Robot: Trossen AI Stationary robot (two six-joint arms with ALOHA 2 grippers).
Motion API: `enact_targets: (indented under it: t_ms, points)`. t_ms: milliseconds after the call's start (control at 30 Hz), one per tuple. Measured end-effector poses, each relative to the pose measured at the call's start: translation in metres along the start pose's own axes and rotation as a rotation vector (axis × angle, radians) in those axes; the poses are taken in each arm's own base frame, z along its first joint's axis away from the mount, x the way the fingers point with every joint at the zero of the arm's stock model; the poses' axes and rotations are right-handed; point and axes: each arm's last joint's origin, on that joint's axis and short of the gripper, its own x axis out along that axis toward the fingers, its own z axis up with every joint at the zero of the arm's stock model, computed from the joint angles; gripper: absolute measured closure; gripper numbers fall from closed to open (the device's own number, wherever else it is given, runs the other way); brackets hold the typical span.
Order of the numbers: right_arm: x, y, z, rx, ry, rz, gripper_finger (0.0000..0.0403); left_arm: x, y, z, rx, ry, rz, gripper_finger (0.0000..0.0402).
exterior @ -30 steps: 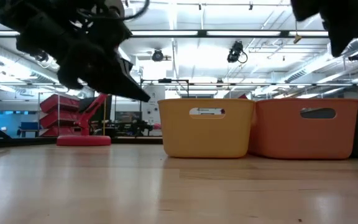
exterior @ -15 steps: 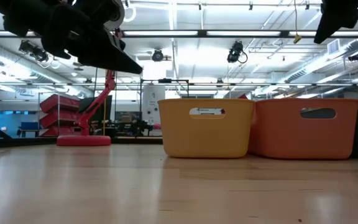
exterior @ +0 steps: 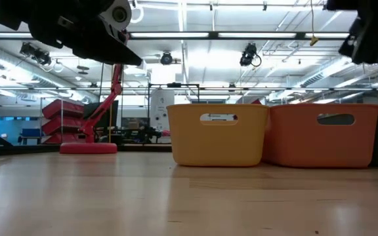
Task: Sort candy
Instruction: Move the bins to the center of the table
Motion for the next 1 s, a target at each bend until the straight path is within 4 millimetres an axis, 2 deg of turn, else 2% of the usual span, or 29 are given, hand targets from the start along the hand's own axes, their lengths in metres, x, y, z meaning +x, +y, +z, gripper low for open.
enact_targets:
  t_ms: [133,300,700,1000]
  points:
    - [0.018,-0.006,-0.014,0.025,0.036,0.05,0.0403,0.0,0.0,0.0,0.0,0.0,0.0,0.0401]
    - [0.028,-0.012,-0.025,0.053,0.074,0.062,0.0403,0.0,0.0,0.0,0.0,0.001,0.012,0.0401]
    - [0.03,-0.011,-0.026,0.053,0.078,0.069,0.0403,0.0,0.001,0.0,0.0,0.002,0.026,0.0401]
    - [0.048,-0.01,-0.03,0.034,0.145,0.016,0.0403,0.0,0.001,0.0,0.0,0.003,0.025,0.0401]
